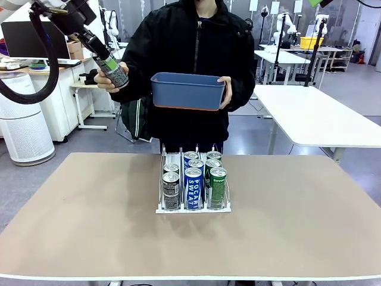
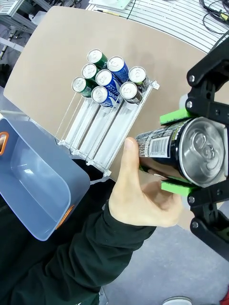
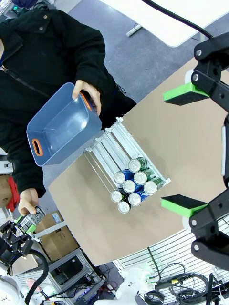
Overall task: Fill the beverage cans into the dispenser.
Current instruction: Place the picked Pepsi coke in the line of the Automatic Can Dispenser with the same cans.
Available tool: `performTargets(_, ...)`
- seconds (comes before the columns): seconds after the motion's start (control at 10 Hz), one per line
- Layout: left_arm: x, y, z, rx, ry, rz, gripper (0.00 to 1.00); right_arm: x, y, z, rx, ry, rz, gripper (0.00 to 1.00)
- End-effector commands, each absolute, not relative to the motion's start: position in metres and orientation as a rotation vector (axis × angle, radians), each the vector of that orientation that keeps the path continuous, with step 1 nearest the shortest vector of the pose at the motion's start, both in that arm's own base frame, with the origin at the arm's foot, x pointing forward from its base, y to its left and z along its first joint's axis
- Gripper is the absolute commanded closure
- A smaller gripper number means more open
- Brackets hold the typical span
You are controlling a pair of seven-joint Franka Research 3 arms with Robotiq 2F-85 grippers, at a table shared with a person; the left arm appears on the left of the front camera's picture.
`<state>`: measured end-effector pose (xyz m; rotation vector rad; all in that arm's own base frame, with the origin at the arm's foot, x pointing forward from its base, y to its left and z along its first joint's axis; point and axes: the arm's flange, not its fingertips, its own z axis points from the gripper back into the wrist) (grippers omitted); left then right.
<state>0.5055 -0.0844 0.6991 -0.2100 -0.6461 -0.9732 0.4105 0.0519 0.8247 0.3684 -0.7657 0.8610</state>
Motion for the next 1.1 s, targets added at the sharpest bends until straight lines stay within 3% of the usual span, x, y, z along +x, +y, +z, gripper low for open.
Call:
performTargets(0.0,0.5057,-0.0827,0.6991,-0.211,-0.646,-0.971,1.0,0.4103,0.052,0.8235,0.372,-0.764,0.86,0.0)
performTargets(1.0,0.5057,-0.0827,0.6991,-0.211,-0.646,-0.971,1.0,0.4103,0.052,0.8235,0.372,-0.764,0.86,0.0)
